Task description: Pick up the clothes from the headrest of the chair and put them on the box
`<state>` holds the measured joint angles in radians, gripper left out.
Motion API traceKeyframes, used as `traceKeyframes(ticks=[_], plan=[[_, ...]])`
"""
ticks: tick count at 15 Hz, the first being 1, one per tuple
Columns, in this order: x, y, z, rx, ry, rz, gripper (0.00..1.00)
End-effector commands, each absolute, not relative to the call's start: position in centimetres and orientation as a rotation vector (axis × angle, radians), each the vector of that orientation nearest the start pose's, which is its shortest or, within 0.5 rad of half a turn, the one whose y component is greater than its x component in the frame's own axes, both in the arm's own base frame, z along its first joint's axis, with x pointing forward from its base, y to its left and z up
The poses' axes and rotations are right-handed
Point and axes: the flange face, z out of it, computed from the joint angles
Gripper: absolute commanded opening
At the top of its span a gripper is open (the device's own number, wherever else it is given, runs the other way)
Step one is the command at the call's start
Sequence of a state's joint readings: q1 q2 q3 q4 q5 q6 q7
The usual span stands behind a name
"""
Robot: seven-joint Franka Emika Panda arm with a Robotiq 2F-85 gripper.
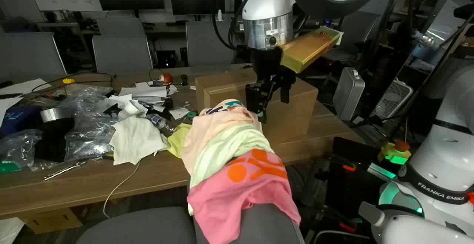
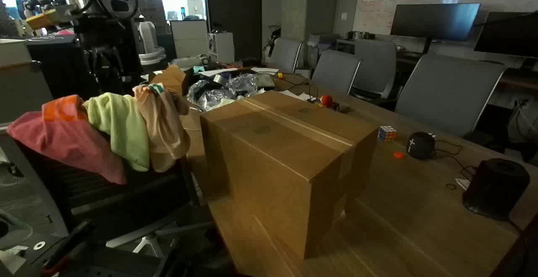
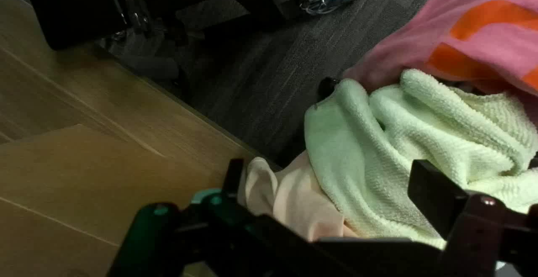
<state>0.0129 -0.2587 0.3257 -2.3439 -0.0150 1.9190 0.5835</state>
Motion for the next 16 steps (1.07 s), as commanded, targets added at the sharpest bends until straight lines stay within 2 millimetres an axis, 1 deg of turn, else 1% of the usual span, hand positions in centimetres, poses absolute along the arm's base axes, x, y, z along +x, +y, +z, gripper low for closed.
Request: traceKeyframes(ticks=[1,6,8,10,12,16], plan=[[41.9,14.9,41.8,-3.272,0.421,0.193,1.00],[42.1,14.9,42.0,-3.273,0.413,0.193,1.00],[42.0,15.3,41.7,-3.282,0.368,0.215,1.00],[41.9,16.3,41.3,-3.310,0.306,0.247,1.00],[41.7,17.7,41.0,-3.342,0.231,0.279,1.00],[40.8,21.2,40.8,-3.423,0.038,0.320,1.00]])
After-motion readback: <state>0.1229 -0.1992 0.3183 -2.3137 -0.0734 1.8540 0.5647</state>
